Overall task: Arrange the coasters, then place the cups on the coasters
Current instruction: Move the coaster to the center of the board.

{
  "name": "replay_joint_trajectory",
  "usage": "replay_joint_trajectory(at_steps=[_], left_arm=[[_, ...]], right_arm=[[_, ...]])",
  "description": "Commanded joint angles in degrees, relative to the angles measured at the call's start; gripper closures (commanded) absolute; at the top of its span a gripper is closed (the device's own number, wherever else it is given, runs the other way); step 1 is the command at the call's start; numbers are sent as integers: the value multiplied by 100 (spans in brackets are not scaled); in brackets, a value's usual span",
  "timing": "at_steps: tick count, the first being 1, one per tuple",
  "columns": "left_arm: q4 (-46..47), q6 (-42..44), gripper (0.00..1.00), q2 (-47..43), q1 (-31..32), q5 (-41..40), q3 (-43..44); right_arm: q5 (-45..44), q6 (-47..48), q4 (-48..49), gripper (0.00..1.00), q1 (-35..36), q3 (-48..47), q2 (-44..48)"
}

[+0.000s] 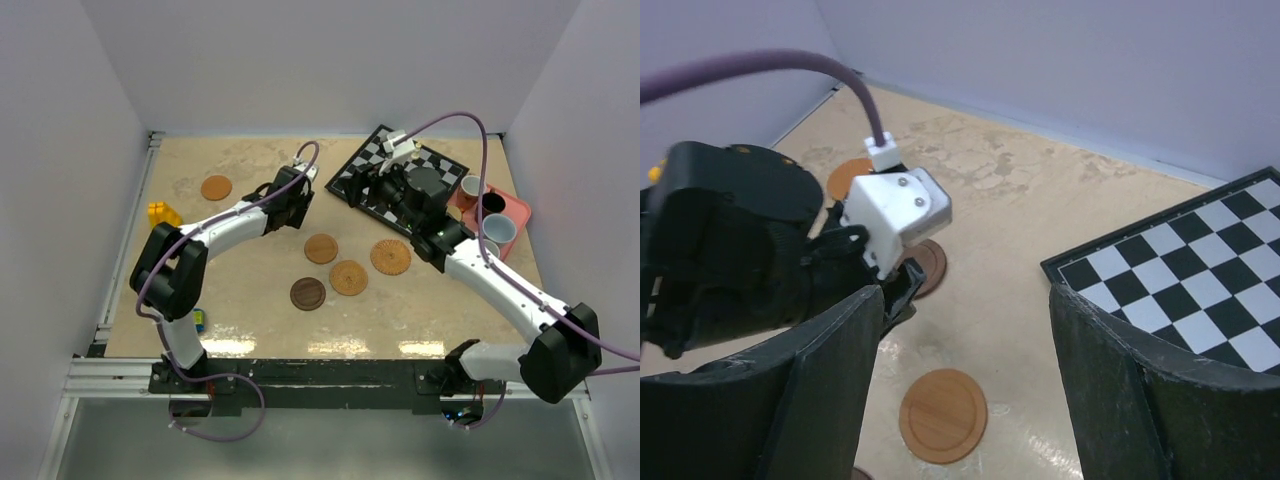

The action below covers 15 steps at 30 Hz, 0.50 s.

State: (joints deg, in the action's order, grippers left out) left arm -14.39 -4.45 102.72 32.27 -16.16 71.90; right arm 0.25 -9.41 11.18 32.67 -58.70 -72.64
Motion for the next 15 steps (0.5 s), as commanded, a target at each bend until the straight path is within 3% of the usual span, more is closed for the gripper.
replay_joint_trajectory(at_steps=[1,15], left_arm=[[25,-21,47,318,-37,-159,508],[-2,84,55,1347,-186,-106,1142]], right_arm=[[186,-70,148,29,3,-10,347],[124,27,130,28,3,25,541]])
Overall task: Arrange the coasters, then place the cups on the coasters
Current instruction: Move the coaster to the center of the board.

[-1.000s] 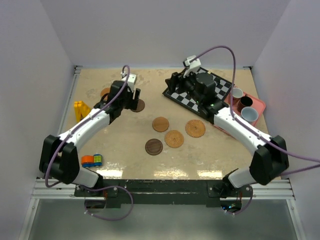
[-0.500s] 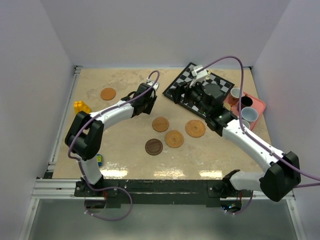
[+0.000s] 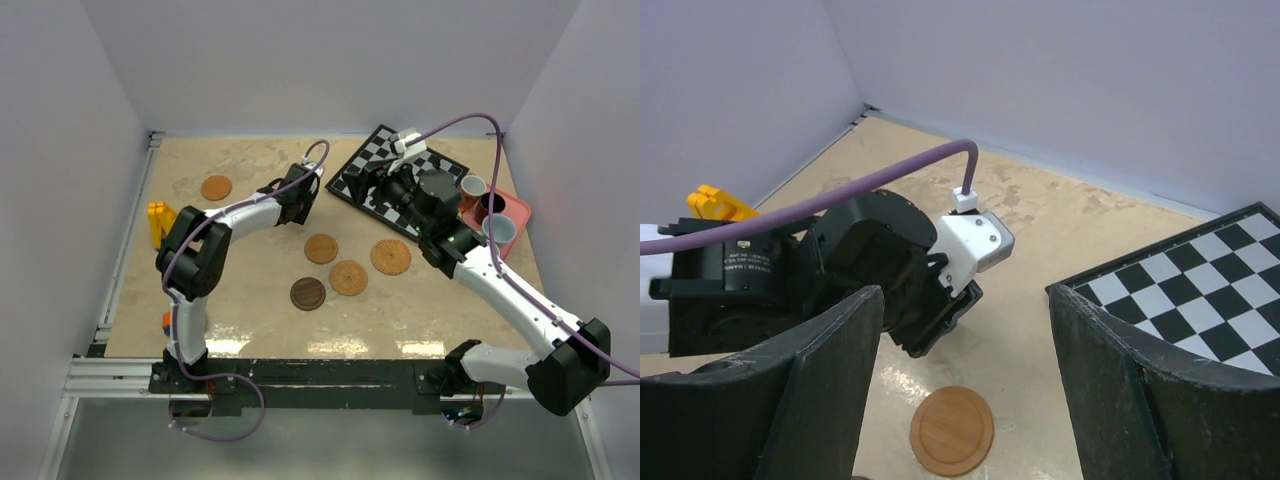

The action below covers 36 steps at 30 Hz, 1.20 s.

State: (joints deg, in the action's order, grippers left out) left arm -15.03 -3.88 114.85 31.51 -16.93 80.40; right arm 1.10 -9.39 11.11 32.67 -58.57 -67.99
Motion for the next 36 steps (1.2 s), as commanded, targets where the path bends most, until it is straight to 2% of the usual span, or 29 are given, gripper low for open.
replay_joint_trajectory(at_steps=[1,13,20,36], left_arm=[[61,54,55,178,-127,-99,292],[263,195,59,442,-312,40,301],[316,89,68,530,-461,401,248],[272,71,80,389,-681,216,-235]], right_arm=[[48,33,137,29,-6,3,66],[48,51,154,29,-6,3,-48],[13,69,137,29,-6,-6,-39],[-93,157,93,28,-6,3,22]])
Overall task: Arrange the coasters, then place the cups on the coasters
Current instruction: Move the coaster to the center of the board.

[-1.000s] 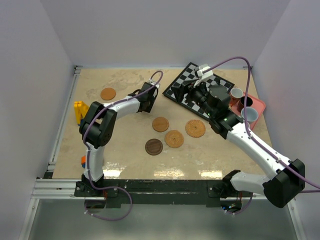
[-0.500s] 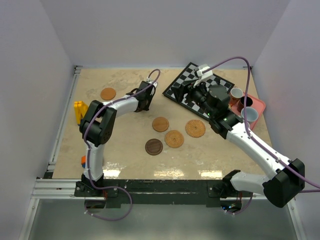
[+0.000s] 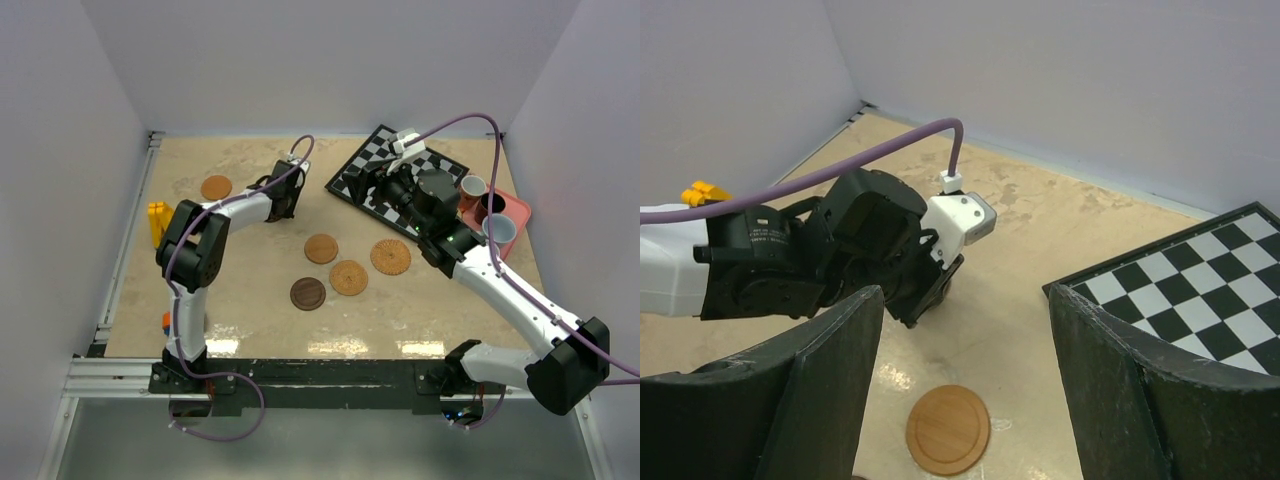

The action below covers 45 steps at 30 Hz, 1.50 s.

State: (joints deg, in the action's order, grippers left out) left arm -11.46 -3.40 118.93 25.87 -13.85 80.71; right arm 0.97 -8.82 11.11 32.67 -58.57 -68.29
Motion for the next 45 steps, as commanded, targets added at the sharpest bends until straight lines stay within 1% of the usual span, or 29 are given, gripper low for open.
replay_joint_trajectory(at_steps=[1,3,8,25,45], left_arm=[[-84,23,80,-37,-152,-101,-301],[-84,32,82,-72,-213,-83,-354],[-102,85,84,-107,-293,-92,-424],[-154,32,84,-380,-592,-74,-741],[39,278,84,-301,-890,-206,-749]], right_arm=[[-80,100,93,28,-6,12,70],[-88,100,93,28,-6,12,70],[-211,117,84,28,-6,12,132],[-229,144,75,27,3,73,299],[-264,144,110,28,-6,144,378]])
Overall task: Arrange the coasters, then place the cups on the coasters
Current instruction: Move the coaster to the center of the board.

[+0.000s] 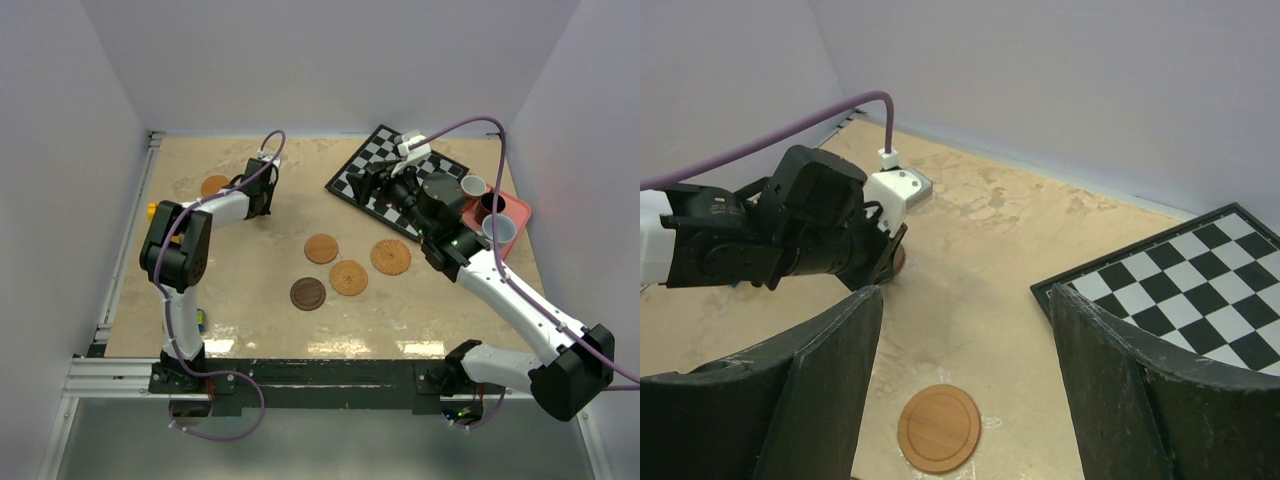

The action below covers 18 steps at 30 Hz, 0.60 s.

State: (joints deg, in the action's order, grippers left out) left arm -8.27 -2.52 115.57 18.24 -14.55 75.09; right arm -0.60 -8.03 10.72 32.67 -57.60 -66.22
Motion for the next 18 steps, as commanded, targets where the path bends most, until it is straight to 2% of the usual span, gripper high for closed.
replay_joint_trajectory(at_steps=[1,18], left_arm=[[-271,208,84,45,-128,-154,-188],[-16,516,84,159,-242,-48,-170]], right_arm=[[-107,56,150,28,-6,56,179],[-89,65,185,28,3,83,179]])
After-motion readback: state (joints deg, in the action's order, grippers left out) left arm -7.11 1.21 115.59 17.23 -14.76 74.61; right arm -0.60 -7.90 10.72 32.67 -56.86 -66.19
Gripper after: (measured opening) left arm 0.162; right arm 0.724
